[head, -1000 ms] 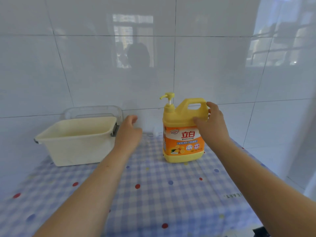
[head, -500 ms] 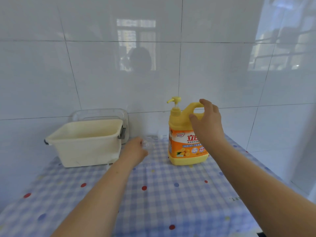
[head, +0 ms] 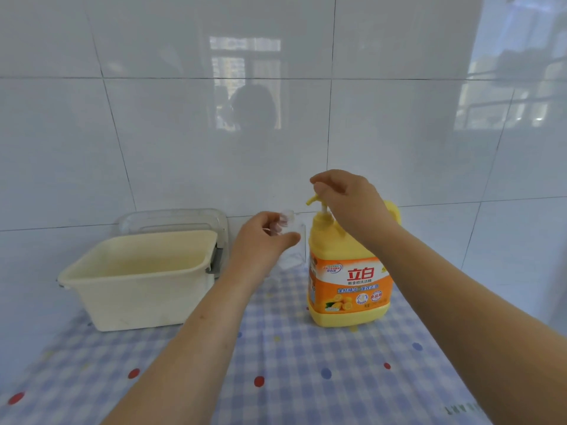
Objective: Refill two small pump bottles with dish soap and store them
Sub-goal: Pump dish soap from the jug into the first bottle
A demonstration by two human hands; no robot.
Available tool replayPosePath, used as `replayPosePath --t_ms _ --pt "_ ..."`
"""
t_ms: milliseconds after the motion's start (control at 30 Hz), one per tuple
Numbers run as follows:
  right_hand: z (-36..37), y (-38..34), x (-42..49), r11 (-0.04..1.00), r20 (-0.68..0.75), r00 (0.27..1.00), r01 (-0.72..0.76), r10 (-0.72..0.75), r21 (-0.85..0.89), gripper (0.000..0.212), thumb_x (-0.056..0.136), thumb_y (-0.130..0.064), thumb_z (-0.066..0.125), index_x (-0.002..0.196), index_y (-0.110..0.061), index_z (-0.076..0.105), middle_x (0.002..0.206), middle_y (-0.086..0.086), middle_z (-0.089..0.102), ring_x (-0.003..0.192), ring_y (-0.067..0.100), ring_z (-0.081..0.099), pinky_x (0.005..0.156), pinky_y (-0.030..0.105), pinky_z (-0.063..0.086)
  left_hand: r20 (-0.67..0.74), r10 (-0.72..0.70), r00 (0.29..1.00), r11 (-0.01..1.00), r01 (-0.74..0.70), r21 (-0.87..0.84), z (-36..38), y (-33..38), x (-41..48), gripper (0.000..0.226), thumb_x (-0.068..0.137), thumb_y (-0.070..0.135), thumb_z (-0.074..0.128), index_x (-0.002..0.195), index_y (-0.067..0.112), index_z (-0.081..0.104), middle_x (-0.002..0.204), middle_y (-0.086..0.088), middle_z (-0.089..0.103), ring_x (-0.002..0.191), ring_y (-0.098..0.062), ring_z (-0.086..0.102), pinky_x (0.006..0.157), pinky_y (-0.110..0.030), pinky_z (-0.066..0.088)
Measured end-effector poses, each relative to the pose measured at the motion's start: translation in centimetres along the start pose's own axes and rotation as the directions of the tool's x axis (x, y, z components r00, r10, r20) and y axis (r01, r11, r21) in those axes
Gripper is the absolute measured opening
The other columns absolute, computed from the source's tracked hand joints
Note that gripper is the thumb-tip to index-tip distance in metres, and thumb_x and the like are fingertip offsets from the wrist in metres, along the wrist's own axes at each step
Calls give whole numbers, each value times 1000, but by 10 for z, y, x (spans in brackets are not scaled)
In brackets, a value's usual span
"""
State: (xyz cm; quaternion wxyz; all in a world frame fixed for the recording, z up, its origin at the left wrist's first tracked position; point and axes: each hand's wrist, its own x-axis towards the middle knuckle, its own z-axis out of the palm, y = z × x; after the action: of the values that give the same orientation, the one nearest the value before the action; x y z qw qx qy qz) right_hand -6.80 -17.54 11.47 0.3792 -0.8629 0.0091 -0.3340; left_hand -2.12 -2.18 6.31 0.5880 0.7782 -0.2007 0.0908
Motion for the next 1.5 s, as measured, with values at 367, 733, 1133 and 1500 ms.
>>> replayPosePath --t_ms 367,733,1133,1500 --pt "8 1 13 995 45 999 12 -8 -100 26 94 -29 54 92 -14 75 85 8 70 50 6 45 50 16 37 139 -19 990 999 24 -36 -8 6 16 39 70 18 79 107 25 68 98 -1 72 93 -19 67 78 -26 50" --pt "-4 -7 26 992 152 986 -52 69 -112 31 87 -36 64 89 -7 75 87 8 73 67 20 63 62 30 52 151 54 987 996 -42 -80 -7 13 20 30 70 21 81 97 32 72 75 13 62 69 -2 55 63 -12 45" --pt "26 -21 87 955 249 956 -81 156 -286 38 96 -28 46 110 2 65 98 15 72 78 27 67 68 31 51 216 72 974 988 -40 -151 -6 9 27 39 72 14 80 107 28 71 94 4 75 91 -10 70 86 -29 53" --pt "32 -20 85 831 383 850 -108 362 -545 28 94 -31 53 87 -6 64 71 8 60 56 24 56 46 24 40 317 108 942 989 -69 -132 -12 9 30 34 73 20 80 105 30 72 92 10 75 90 -3 69 78 -17 47"
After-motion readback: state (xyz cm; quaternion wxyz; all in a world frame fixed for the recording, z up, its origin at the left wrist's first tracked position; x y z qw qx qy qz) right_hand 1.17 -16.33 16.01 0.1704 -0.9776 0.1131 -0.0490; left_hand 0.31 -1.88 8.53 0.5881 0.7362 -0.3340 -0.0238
